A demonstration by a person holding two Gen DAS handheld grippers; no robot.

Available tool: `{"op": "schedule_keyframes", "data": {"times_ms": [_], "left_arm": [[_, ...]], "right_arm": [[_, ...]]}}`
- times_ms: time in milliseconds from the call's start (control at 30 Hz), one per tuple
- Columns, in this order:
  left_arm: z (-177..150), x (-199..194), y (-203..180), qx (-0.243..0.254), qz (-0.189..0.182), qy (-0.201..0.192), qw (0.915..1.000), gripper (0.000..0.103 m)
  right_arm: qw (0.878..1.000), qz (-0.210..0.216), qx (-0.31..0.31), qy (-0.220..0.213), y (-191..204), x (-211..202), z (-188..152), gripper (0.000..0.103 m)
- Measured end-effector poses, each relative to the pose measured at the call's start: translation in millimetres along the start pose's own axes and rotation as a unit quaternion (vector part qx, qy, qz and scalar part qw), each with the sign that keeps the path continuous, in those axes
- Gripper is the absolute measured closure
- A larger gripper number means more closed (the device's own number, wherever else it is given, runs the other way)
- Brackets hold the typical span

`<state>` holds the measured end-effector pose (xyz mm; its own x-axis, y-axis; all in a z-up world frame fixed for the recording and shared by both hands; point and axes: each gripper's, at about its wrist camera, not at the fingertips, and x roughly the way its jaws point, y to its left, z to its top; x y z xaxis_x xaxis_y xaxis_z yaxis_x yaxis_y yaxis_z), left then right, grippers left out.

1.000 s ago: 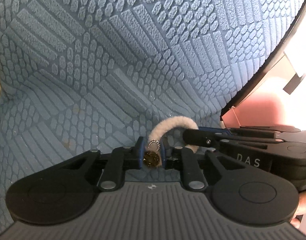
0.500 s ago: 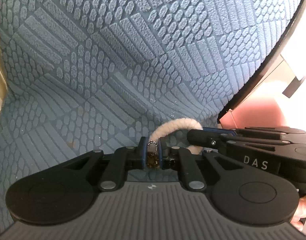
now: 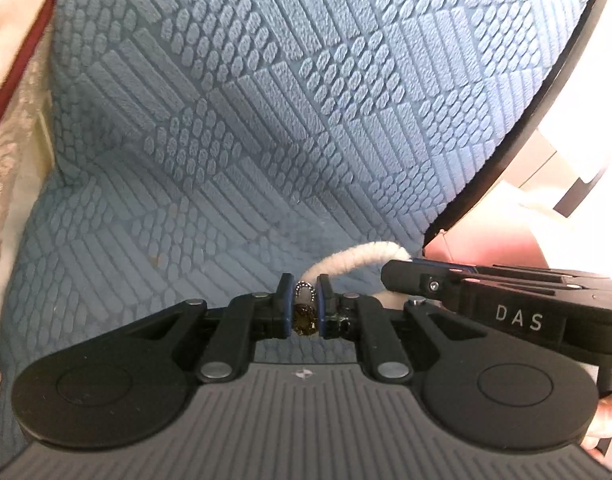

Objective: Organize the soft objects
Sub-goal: 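Close the right tool on the white hair tie, then lift the hair tie with the right tool and carry it over the pink box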

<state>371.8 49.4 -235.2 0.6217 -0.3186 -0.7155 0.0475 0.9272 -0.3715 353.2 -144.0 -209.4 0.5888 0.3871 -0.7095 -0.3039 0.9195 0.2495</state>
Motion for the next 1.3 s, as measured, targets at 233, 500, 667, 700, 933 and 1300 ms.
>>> {"op": "schedule_keyframes", "data": {"times_ms": [233,500,667,700,933,1300], "left_arm": [[-10.9,-32.5,0.0,-0.014,-0.002,-0.016,0.9998,0.089],[-32.9,-65.4,-5.2,-0.023,0.004,-0.021,0.9995,0.089],[-51.7,-80.3,-12.5,-0.024,0.003,-0.023,0.9994,0.089],[-55.6,-82.6,-13.7,-0.026,0.002,-0.023,0.9994,0.089],[-88.0,-111.5,-20.6,-0.055,0.003,-0.030,0.9980,0.093],[-103.9,-144.1,-12.0,-0.063,0.013,-0.033,0.9974,0.099]], "right_arm": [[1.000,0.005,0.002,0.000,12.8,-19.2,-16.6,0.092],[1.000,0.009,-0.016,-0.006,32.8,-38.5,-45.0,0.092],[1.000,-0.004,-0.014,-0.014,37.0,-57.3,-60.8,0.092],[1.000,-0.005,-0.014,-0.016,38.5,-60.7,-63.6,0.092],[1.000,-0.007,-0.006,-0.019,43.4,-87.1,-85.9,0.092],[1.000,-0.005,-0.010,-0.014,54.3,-102.6,-95.7,0.092]]}}
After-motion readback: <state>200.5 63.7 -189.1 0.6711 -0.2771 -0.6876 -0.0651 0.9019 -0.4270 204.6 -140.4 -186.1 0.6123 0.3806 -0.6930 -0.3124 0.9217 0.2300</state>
